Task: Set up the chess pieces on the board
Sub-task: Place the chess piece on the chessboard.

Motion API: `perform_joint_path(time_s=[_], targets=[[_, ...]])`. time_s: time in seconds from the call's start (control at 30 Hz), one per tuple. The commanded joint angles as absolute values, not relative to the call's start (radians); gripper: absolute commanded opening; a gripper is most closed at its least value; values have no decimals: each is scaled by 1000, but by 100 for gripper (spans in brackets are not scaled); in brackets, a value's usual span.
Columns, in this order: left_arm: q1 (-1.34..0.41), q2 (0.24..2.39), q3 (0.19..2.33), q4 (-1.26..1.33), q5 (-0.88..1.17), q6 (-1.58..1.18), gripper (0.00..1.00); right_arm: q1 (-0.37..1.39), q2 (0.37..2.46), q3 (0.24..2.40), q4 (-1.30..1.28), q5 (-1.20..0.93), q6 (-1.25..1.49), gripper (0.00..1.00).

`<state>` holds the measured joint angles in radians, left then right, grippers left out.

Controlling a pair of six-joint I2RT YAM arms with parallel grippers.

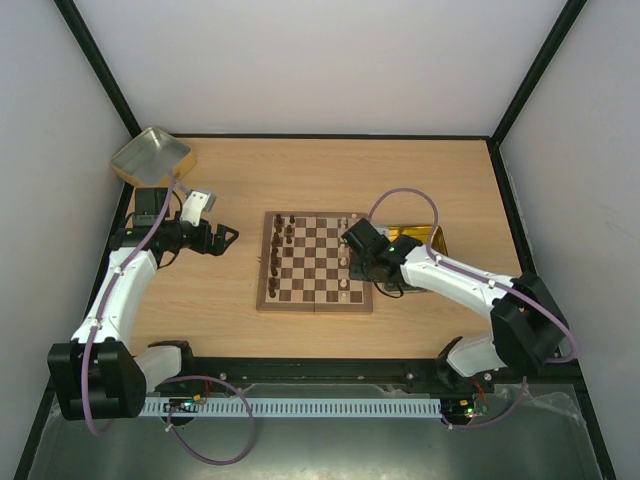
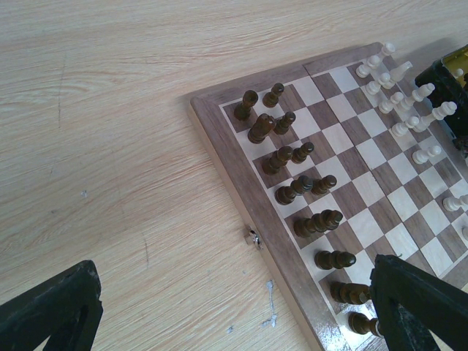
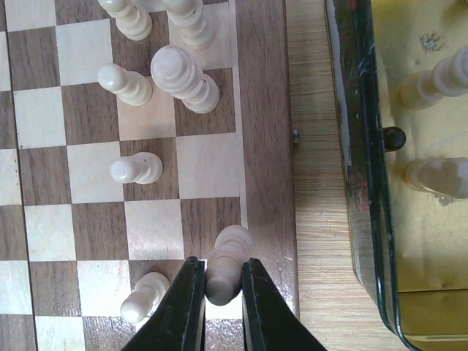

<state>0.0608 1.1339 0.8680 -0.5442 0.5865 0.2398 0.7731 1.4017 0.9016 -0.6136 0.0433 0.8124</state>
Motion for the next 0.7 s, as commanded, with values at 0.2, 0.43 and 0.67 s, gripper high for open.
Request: perform_joint_path(time_s=[0.2,0.43,0.67], targets=[[57,1129,852,-551,598,249,99,794,1439,882,-562,46,836,8],[57,1132,852,-550,598,249,99,794,1464,892,-551,40,830,8],[57,1135,852,-549,600,250,99,793,1474,886,-537,30,831,9]])
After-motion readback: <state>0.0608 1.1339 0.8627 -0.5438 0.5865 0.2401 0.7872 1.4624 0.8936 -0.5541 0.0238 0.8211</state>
